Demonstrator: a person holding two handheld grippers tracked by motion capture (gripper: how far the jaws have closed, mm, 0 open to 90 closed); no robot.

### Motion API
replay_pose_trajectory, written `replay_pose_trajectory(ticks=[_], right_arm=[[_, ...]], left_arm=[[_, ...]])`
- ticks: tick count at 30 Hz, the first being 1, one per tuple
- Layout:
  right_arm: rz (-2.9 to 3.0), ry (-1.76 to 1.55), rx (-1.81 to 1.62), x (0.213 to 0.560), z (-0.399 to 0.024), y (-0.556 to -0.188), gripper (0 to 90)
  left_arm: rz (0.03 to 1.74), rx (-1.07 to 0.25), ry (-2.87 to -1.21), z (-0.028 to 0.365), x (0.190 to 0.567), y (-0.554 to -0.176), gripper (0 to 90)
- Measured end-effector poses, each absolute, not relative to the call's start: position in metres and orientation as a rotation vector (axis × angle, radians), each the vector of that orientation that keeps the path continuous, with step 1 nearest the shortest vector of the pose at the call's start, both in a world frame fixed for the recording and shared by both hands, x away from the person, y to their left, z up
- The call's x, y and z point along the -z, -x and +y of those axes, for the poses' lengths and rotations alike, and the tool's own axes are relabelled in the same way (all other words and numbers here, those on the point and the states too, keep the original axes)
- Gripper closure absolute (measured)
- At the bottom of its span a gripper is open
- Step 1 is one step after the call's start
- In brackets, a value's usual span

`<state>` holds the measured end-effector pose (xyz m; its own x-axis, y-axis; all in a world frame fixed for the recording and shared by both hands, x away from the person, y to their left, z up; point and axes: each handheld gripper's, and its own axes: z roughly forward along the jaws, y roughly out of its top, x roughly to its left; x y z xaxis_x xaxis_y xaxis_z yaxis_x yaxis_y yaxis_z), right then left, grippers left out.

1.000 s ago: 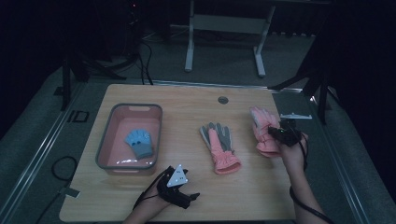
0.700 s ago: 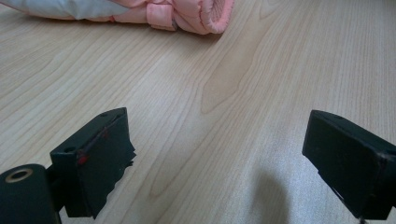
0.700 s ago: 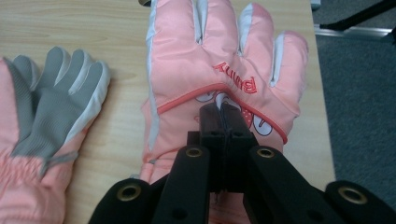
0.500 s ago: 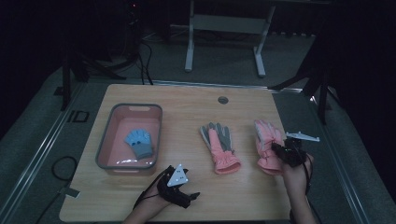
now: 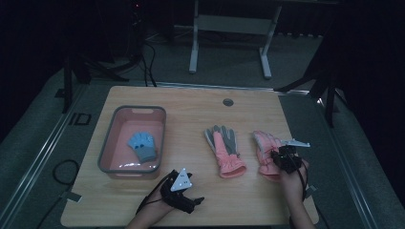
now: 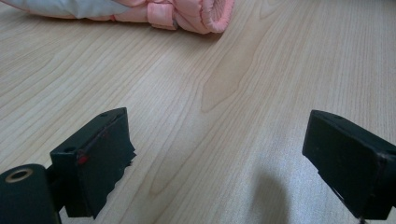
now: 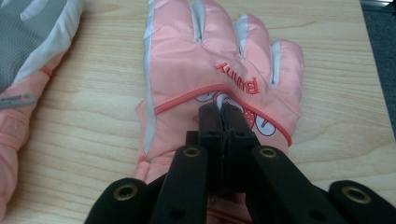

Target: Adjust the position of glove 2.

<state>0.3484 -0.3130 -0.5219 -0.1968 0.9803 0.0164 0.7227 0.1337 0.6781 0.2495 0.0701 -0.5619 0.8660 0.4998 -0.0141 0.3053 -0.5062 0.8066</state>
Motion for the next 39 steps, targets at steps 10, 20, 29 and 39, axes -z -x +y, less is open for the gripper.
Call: replay_pose_trajectory(ticks=[10, 20, 29, 39], right_arm=[[2.184, -1.400, -0.906, 0.501, -0.336, -0.348, 69.8], [2.249, -1.363, -0.892, 0.525, -0.347, -0.361, 60.5], [2.260, -1.371, -0.962, 0.535, -0.347, -0.361, 85.1], [2.114, -1.397, -0.960, 0.507, -0.338, -0.349, 89.6]], left_arm=[[0.574, -0.275, -2.147, 0.070, 0.562, -0.251, 8.2], [0.574, -0.275, -2.149, 0.070, 0.562, -0.251, 8.2], [0.569, -0.281, -2.156, 0.069, 0.562, -0.250, 8.2], [0.574, -0.276, -2.150, 0.069, 0.562, -0.250, 8.2]])
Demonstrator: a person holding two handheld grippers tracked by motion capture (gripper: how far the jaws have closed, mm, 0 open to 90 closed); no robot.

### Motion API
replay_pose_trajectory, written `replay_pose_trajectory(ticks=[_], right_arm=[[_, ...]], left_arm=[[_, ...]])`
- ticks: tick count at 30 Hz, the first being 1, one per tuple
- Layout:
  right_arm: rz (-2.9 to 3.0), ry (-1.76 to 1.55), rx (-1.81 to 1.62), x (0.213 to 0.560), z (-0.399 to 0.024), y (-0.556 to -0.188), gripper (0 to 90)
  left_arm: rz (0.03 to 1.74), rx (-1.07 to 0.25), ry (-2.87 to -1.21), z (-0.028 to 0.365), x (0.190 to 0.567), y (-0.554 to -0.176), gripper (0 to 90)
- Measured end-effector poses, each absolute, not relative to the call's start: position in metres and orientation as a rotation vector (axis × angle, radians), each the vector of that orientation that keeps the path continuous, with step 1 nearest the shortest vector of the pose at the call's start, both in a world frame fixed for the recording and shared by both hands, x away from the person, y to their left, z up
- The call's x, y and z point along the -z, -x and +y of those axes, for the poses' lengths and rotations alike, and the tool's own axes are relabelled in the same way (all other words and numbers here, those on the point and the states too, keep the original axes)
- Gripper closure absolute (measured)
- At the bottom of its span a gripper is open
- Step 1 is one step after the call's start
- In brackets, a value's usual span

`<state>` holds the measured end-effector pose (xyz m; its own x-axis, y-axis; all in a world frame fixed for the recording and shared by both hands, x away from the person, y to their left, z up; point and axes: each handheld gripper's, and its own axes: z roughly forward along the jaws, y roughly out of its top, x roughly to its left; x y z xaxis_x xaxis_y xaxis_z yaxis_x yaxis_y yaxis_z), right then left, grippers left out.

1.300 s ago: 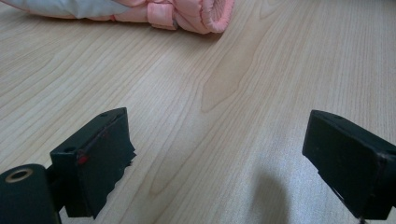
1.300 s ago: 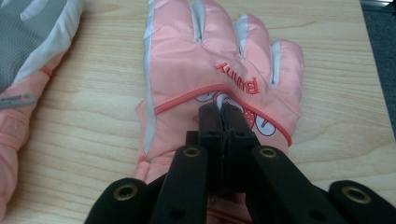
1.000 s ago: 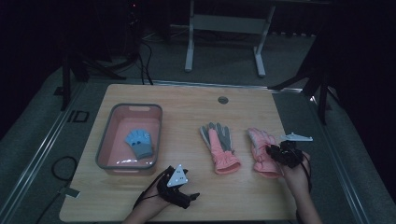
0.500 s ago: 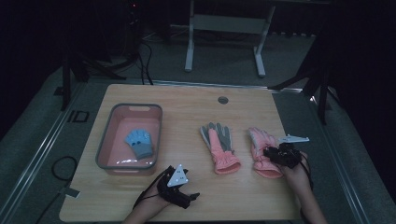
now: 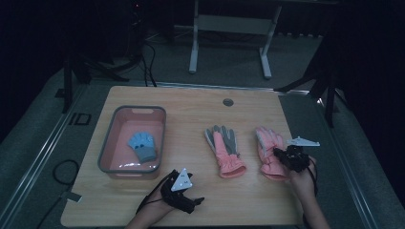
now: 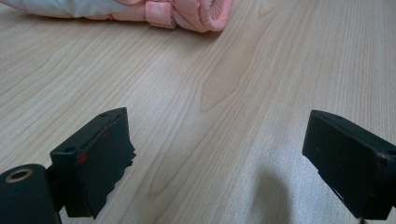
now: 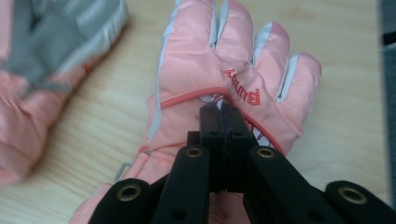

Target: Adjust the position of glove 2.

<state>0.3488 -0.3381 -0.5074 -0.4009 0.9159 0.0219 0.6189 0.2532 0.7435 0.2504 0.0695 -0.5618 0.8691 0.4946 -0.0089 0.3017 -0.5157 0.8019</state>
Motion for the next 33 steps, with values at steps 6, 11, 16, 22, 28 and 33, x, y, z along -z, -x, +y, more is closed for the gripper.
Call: replay_pose_trajectory(ticks=[6, 11, 16, 22, 28, 33], right_arm=[[2.076, -1.331, -1.007, 0.465, -0.322, -0.344, 89.5], [2.107, -1.257, -1.082, 0.438, -0.302, -0.340, 89.5], [2.130, -1.189, -1.145, 0.416, -0.274, -0.335, 89.5], [2.167, -1.123, -1.183, 0.406, -0.240, -0.329, 89.4], [2.228, -1.084, -1.174, 0.415, -0.214, -0.331, 89.4], [2.272, -1.111, -1.144, 0.435, -0.204, -0.337, 89.4]], left_arm=[[0.569, -0.279, -2.151, 0.069, 0.562, -0.250, 8.2], [0.572, -0.276, -2.147, 0.070, 0.562, -0.251, 8.2], [0.572, -0.276, -2.146, 0.070, 0.562, -0.251, 8.2], [0.572, -0.276, -2.143, 0.070, 0.562, -0.251, 8.2], [0.568, -0.280, -2.145, 0.070, 0.562, -0.251, 8.2], [0.567, -0.279, -2.148, 0.070, 0.562, -0.251, 8.2]])
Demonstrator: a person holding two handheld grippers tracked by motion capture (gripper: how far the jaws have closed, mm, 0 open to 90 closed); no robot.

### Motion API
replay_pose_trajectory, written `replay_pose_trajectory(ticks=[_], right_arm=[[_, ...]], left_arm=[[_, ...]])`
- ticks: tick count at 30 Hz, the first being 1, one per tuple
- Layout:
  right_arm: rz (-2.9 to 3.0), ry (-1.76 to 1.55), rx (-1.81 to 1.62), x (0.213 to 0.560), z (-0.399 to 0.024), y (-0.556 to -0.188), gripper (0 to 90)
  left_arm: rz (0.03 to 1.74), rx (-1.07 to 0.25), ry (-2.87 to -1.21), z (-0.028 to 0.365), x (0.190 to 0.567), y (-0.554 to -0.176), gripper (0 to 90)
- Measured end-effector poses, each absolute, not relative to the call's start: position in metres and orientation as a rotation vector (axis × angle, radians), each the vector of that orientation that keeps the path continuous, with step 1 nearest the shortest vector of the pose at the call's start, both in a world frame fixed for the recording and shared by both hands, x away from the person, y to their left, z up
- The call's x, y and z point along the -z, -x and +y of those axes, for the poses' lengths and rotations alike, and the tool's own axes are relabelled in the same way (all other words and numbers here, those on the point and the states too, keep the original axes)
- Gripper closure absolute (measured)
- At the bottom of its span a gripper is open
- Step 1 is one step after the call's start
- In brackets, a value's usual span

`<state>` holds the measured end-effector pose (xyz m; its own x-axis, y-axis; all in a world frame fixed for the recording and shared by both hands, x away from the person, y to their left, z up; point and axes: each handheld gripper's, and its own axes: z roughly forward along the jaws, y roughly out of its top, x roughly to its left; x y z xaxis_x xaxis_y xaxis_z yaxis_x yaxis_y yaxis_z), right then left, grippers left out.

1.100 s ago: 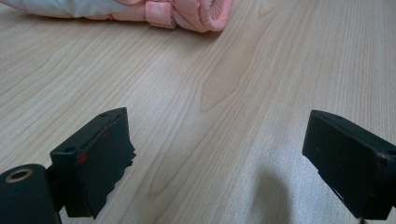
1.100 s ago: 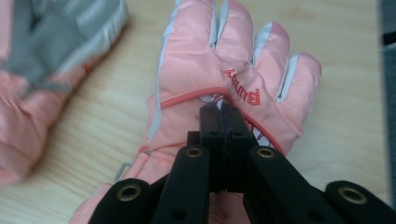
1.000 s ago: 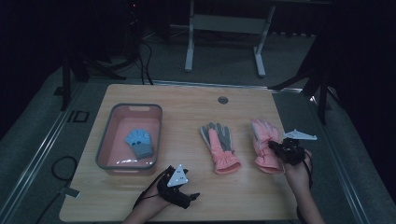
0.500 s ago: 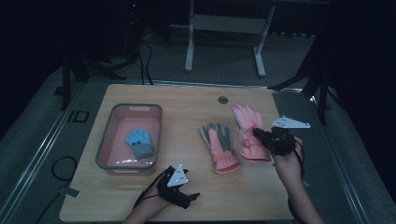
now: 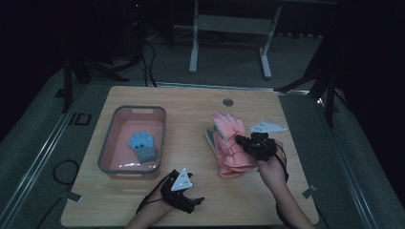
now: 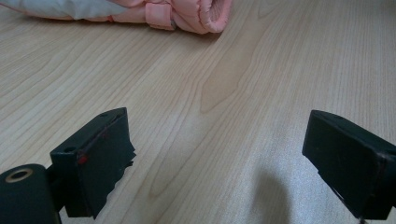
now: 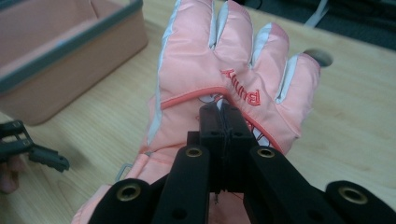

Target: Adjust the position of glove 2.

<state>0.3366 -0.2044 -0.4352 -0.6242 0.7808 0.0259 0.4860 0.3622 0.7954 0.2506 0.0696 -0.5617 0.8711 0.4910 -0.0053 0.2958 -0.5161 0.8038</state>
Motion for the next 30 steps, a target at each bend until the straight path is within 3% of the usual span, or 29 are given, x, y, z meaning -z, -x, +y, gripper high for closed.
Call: replay_pose_trajectory(ticks=[11, 22, 26, 30], right_arm=[[2.315, -1.160, -1.030, 0.478, -0.190, -0.350, 89.2], [2.262, -1.233, -1.054, 0.492, -0.183, -0.350, 88.2], [2.267, -1.220, -1.080, 0.489, -0.184, -0.349, 81.6], [2.281, -1.210, -1.111, 0.485, -0.189, -0.347, 69.5]], left_arm=[[0.563, -0.278, -2.149, 0.069, 0.562, -0.250, 8.2], [0.564, -0.278, -2.148, 0.069, 0.562, -0.250, 8.2], [0.563, -0.277, -2.148, 0.069, 0.561, -0.250, 8.2], [0.564, -0.279, -2.148, 0.069, 0.561, -0.250, 8.2]])
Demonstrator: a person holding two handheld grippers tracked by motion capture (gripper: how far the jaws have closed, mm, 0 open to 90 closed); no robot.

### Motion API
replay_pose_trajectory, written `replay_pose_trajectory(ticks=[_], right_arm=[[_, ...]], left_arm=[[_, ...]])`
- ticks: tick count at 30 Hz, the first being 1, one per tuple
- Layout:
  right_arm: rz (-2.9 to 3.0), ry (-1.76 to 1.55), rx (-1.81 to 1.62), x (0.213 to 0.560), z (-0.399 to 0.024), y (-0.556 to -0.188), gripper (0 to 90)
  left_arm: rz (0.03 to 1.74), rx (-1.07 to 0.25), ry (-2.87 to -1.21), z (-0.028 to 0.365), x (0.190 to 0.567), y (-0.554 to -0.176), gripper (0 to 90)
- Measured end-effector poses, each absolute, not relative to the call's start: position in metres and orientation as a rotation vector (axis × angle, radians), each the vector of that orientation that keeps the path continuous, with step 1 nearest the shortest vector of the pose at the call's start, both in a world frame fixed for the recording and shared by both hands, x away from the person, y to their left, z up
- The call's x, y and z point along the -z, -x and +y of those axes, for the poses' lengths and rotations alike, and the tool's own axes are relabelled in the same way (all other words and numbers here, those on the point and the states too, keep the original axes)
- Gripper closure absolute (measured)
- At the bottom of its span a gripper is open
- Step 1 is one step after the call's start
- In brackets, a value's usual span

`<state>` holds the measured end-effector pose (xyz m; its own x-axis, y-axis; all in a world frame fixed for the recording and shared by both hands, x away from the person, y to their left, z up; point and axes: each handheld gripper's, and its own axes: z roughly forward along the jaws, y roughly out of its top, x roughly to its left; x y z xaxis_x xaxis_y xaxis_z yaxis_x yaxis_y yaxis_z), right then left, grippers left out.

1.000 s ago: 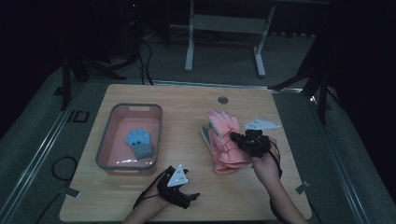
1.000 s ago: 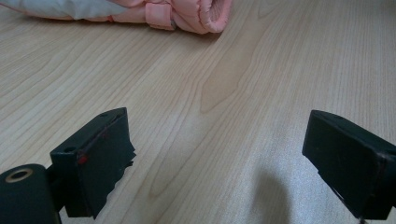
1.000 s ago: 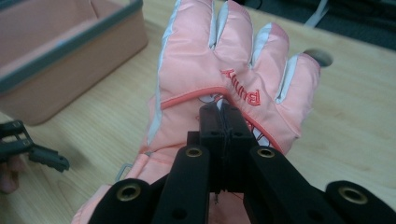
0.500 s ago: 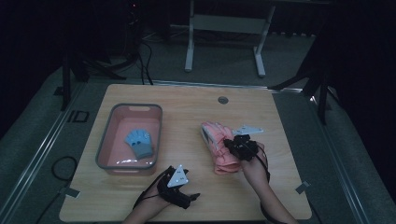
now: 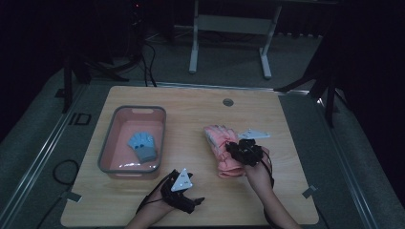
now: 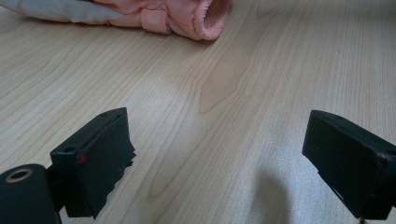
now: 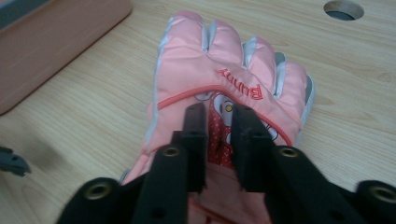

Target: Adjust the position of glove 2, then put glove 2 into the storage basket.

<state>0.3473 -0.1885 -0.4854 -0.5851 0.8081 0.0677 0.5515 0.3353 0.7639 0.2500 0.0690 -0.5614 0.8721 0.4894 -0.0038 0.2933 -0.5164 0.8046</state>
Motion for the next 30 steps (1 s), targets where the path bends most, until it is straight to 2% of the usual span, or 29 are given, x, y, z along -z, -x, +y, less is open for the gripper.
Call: replay_pose_trajectory(ticks=[3, 10, 13, 16, 19, 24, 30], right_arm=[[2.285, -1.202, -1.122, 0.482, -0.193, -0.346, 60.1], [2.302, -1.179, -1.188, 0.471, -0.213, -0.344, 26.3], [2.311, -1.165, -1.217, 0.467, -0.222, -0.343, 17.7], [2.321, -1.136, -1.211, 0.464, -0.229, -0.342, 14.1], [2.332, -1.099, -1.242, 0.460, -0.239, -0.342, 15.0], [2.315, -0.973, -1.176, 0.456, -0.249, -0.342, 13.8], [2.316, -1.026, -1.177, 0.453, -0.261, -0.343, 14.1]], left_arm=[[0.562, -0.281, -2.150, 0.069, 0.561, -0.250, 8.2], [0.581, -0.279, -2.149, 0.068, 0.560, -0.251, 8.2], [0.603, -0.295, -2.159, 0.067, 0.557, -0.250, 8.2], [0.664, -0.302, -2.124, 0.066, 0.550, -0.250, 8.2], [0.705, -0.292, -2.075, 0.067, 0.541, -0.253, 8.2], [0.679, -0.304, -2.091, 0.060, 0.520, -0.256, 8.3], [0.654, -0.298, -2.080, 0.048, 0.499, -0.266, 9.4]])
